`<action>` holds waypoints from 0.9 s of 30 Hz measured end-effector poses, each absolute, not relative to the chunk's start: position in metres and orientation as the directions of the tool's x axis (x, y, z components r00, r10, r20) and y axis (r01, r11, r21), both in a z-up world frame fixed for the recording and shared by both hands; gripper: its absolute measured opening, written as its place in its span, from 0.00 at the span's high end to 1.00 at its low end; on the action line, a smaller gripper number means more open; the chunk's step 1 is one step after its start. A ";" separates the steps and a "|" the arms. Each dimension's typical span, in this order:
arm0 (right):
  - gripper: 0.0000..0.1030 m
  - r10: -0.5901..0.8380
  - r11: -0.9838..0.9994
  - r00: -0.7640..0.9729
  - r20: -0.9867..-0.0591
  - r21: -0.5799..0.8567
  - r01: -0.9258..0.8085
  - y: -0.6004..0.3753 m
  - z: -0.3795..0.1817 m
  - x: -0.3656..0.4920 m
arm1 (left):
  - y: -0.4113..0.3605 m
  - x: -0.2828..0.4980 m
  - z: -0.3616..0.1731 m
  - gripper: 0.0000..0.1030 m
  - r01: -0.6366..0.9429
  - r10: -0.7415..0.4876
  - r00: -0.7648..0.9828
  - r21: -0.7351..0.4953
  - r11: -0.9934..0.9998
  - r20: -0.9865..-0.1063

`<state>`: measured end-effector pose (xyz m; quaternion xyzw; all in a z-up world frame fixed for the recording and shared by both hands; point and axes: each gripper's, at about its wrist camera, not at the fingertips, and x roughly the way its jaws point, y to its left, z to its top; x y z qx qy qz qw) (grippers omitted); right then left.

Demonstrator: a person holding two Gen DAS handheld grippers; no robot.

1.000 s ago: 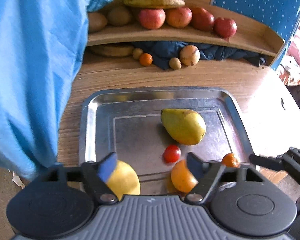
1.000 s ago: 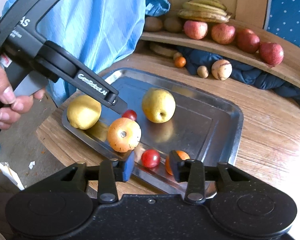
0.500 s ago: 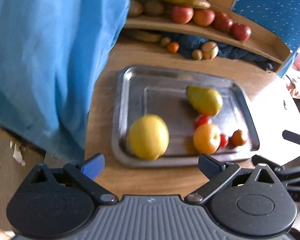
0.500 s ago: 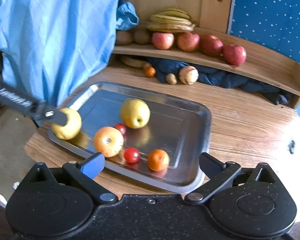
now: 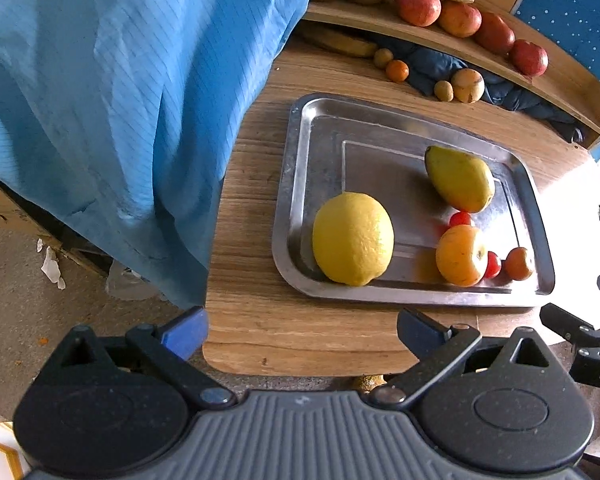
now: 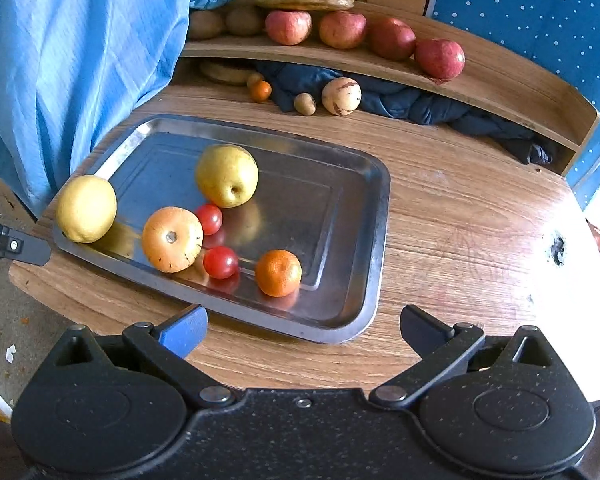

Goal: Organize fruits
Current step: 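Move both open tools toward the small fruits under the wooden shelf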

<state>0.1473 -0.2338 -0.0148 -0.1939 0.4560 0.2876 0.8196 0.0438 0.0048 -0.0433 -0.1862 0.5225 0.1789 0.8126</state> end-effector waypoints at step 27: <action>0.01 0.409 0.747 0.468 -0.784 -0.007 -0.664 -0.208 0.002 0.240 | 0.038 0.167 -0.028 0.01 -0.521 0.143 0.405 -0.100 0.848 -0.903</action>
